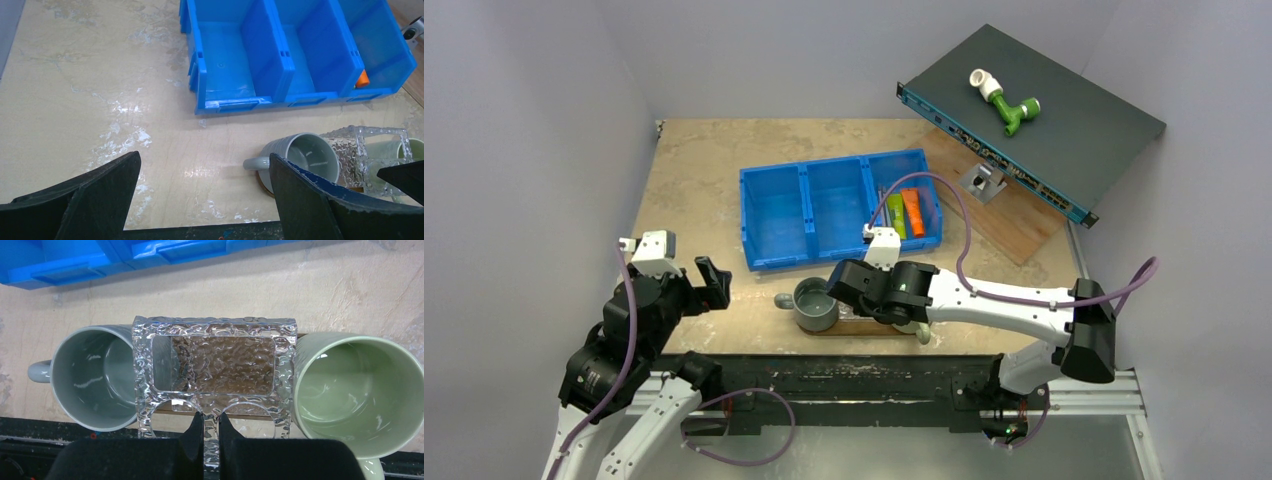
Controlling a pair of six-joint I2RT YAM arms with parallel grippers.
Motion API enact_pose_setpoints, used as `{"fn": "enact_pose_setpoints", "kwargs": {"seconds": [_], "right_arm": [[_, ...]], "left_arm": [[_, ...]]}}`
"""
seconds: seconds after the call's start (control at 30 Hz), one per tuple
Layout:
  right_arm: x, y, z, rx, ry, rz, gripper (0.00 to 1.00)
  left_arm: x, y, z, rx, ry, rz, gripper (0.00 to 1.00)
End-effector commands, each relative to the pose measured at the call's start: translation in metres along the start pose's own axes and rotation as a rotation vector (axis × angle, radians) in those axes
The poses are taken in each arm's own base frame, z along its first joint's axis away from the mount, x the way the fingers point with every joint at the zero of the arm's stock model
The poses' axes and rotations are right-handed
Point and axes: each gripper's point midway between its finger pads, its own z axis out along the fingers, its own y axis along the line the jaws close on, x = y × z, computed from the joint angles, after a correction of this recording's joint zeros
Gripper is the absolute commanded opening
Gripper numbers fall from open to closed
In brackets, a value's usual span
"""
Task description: Prepare toiletry sets of a toothbrush and toothpaste on the tray
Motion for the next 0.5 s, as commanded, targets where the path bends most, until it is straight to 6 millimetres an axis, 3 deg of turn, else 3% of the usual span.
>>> {"fn": "enact_pose_setpoints", "kwargs": {"seconds": [0.0, 0.47], "right_arm": [[0.004, 0.001, 0.002, 0.013, -0.005, 0.049, 0.00], [0.023, -0.001, 0.014, 0.031, 0.038, 0.046, 0.00]], "left_arm": [[-0.004, -0.002, -0.001, 0.011, -0.019, 0.007, 1.00], [-0.004, -0.002, 0.000, 0.012, -0.019, 0.008, 1.00]]}}
